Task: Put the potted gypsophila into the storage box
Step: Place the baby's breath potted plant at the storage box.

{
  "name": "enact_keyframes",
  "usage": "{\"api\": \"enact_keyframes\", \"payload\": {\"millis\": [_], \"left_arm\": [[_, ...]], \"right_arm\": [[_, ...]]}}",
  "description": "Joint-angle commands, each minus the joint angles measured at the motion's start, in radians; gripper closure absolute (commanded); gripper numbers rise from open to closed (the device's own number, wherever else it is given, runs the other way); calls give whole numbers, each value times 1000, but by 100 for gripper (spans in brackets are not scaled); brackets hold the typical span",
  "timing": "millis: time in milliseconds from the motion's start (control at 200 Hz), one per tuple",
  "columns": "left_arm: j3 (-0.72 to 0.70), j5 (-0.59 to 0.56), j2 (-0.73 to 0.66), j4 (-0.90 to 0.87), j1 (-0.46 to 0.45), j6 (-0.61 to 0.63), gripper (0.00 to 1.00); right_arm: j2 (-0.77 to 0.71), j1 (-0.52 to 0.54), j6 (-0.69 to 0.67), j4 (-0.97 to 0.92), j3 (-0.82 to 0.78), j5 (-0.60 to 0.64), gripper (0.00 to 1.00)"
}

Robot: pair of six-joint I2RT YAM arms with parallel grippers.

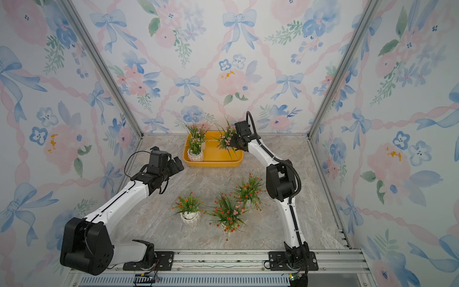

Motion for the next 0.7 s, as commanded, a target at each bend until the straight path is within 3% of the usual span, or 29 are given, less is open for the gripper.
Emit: {"api": "enact_keyframes", "payload": {"millis": [0,695], "left_arm": [[-19,-17,-30,5,6,-14,2],[-97,-54,-135,4,6,-71,2]], "right_arm": [[14,3,11,44,44,40,88],[75,2,44,-8,107,56,86]]}}
